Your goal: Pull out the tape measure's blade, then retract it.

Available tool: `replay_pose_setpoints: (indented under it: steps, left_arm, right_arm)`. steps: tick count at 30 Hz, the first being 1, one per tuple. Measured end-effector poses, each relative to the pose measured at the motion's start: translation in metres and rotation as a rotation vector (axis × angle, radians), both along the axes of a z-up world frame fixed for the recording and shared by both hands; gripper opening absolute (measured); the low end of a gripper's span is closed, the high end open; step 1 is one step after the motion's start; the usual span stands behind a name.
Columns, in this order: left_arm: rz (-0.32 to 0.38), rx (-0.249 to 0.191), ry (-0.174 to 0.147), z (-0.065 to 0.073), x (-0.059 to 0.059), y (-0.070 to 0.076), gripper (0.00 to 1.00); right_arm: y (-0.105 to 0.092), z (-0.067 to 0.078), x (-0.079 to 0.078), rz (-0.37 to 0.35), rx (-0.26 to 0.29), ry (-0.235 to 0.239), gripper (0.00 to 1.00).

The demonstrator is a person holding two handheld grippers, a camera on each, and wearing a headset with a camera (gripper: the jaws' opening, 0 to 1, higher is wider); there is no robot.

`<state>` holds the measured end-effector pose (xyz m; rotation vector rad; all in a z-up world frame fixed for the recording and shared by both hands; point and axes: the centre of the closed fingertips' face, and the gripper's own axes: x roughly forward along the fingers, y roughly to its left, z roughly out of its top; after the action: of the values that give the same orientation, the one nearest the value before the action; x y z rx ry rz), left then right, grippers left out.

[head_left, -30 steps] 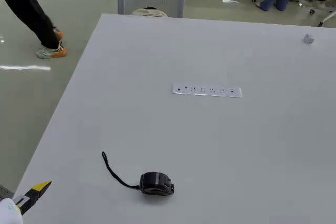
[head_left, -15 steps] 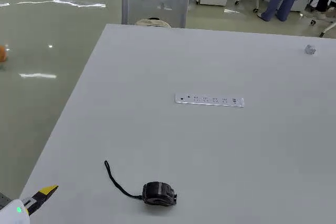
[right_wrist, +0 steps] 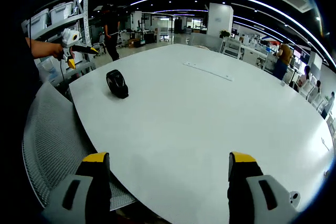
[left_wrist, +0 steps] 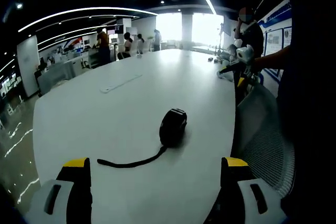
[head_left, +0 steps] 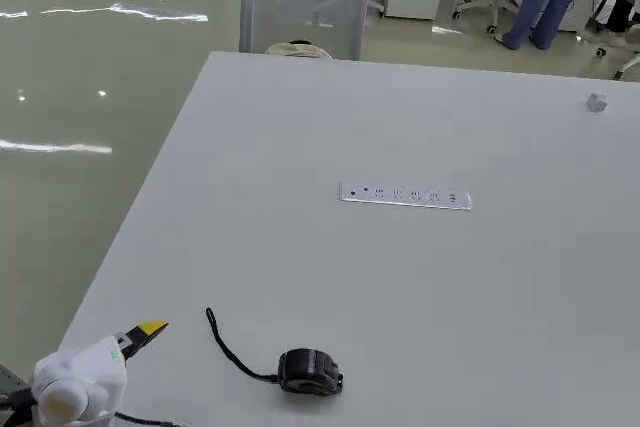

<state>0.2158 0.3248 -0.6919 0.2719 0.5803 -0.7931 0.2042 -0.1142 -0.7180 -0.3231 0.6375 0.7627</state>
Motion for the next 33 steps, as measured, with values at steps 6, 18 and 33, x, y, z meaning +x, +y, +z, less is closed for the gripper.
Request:
replay_pose_setpoints:
  steps: [6, 18, 33]
  left_arm:
    - [-0.078, 0.028, 0.001, 0.003, 0.011, -0.02, 1.0]
    - [-0.235, 0.095, 0.02, -0.003, 0.026, -0.06, 0.95]
    - [-0.36, 0.167, 0.047, -0.015, 0.04, -0.1, 0.93]
  right_arm:
    - [0.017, 0.004, 0.008, 0.046, -0.005, -0.004, 0.96]
    - [0.055, 0.009, 0.02, 0.134, 0.005, -0.004, 0.95]
    - [0.096, 0.01, 0.04, 0.25, 0.0, -0.015, 0.93]
